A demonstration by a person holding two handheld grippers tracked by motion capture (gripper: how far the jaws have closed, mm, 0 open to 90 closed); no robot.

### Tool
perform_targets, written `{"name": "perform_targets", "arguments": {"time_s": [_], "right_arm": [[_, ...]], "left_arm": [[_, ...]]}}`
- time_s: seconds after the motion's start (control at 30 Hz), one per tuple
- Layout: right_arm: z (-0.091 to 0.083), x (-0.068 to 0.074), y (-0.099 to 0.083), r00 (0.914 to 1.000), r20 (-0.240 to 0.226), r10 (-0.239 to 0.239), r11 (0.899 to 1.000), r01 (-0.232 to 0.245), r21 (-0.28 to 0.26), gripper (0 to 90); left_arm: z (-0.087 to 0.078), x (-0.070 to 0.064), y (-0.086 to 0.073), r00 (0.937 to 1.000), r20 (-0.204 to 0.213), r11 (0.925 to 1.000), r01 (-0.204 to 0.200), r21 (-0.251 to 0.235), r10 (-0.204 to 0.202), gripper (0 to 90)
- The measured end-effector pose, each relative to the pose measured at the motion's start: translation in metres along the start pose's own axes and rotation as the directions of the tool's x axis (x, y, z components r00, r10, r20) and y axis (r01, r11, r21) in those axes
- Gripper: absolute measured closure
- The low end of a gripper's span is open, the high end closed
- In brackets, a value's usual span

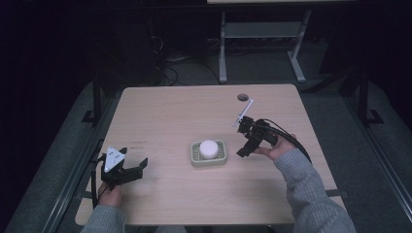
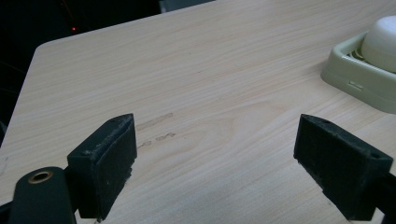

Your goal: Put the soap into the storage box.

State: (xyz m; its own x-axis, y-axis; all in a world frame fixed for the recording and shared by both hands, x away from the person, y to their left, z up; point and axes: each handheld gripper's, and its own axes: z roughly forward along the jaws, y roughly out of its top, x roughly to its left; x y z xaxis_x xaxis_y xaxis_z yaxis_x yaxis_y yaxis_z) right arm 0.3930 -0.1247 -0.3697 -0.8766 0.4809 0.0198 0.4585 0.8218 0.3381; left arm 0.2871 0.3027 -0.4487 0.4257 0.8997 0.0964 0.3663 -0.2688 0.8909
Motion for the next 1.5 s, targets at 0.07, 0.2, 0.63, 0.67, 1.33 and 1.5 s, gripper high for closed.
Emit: {"name": "perform_targets", "arguments": {"time_s": [0.07, 0.2, 0.63, 0.67, 1.33, 1.5], "right_arm": [[0.001, -0.001, -0.004, 1.0, 0.0, 0.005, 1.0, -0.005, 0.006, 22.5], [0.002, -0.002, -0.012, 0.9998, -0.001, 0.019, 1.0, -0.019, 0.006, 22.5], [0.0, -0.006, -0.041, 0.9982, 0.012, 0.059, 0.998, -0.059, 0.01, 22.6], [0.0, -0.006, -0.043, 0.9978, 0.013, 0.065, 0.998, -0.065, 0.007, 22.7], [-0.003, -0.005, -0.081, 0.9932, 0.017, 0.115, 0.993, -0.115, -0.023, 22.9], [-0.002, -0.003, -0.089, 0.9921, 0.018, 0.124, 0.992, -0.123, -0.038, 22.9]], "left_arm": [[0.0, 0.0, 0.0, 1.0, 0.0, 1.0, -0.001, 0.0, 0.001, 12.8], [0.0, 0.0, 0.0, 1.0, -0.001, 1.0, 0.001, 0.002, -0.001, 12.8], [0.001, -0.001, 0.0, 1.0, 0.0, 1.0, 0.0, 0.0, 0.0, 12.8], [0.001, -0.001, -0.001, 1.0, 0.0, 1.0, -0.001, 0.001, 0.001, 12.8], [0.002, -0.002, -0.001, 1.0, 0.002, 1.0, -0.005, 0.008, 0.005, 12.8], [0.002, -0.003, -0.001, 1.0, 0.004, 0.9999, -0.008, 0.009, 0.008, 12.8]]}}
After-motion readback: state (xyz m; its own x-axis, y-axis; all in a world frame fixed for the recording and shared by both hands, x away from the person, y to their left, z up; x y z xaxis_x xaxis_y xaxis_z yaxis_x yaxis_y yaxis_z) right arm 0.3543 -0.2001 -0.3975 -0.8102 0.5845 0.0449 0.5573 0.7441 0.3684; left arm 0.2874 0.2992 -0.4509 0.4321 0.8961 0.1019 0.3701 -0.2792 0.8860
